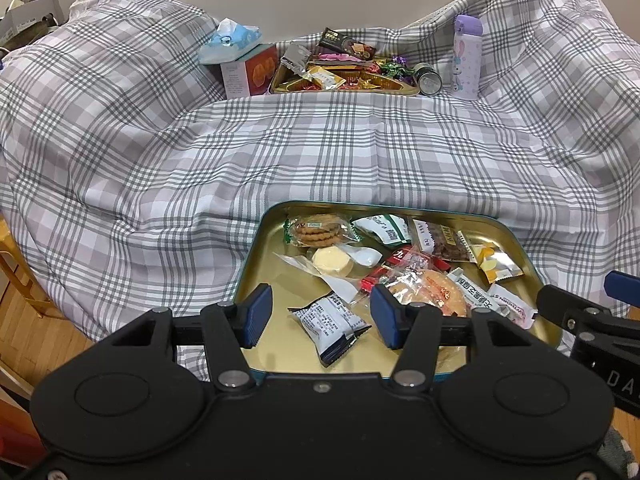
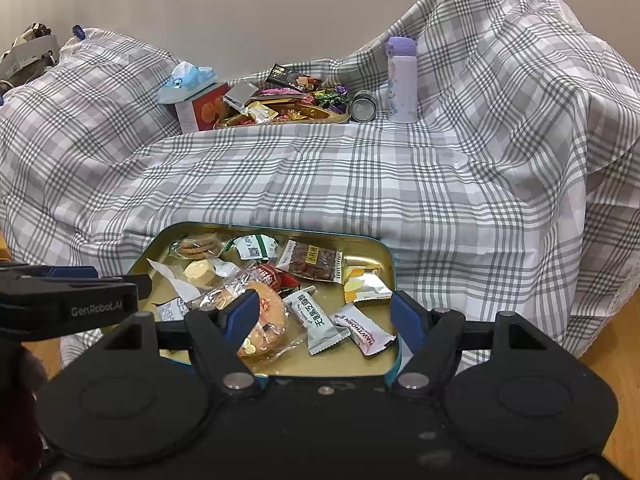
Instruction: Organize snacks
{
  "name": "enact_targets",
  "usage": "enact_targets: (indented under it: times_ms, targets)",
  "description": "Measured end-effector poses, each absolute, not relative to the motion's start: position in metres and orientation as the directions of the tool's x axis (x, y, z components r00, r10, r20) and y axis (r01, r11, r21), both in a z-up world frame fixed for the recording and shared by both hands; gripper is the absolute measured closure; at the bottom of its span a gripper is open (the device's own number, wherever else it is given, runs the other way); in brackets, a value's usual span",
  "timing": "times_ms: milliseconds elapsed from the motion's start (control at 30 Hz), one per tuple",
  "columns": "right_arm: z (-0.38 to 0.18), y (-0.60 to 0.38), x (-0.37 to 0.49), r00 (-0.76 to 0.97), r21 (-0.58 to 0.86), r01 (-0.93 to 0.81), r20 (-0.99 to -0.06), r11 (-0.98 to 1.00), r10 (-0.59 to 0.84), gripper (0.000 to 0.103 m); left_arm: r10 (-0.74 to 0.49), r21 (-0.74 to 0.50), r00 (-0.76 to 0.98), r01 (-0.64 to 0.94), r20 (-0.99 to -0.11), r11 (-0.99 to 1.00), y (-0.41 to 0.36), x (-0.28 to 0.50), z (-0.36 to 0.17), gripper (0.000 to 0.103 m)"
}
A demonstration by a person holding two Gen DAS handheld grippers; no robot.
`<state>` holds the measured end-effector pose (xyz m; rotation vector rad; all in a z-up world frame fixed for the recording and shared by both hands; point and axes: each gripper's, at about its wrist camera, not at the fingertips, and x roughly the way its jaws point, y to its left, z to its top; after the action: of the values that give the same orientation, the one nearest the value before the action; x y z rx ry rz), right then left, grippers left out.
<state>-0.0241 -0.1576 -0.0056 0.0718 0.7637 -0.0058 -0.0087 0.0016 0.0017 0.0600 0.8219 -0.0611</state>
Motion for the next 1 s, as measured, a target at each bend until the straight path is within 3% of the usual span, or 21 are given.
enact_targets:
  times_ms: [1000]
  targets:
    - [-0.0079,-0.1567,-0.0236,0.715,0.071,0.022,-0.698,0.997,0.034,0.029,-0.034,0.021,0.671,0.073,-0.741,0.997,0.0029,-0.0084,-0.0002,0.044]
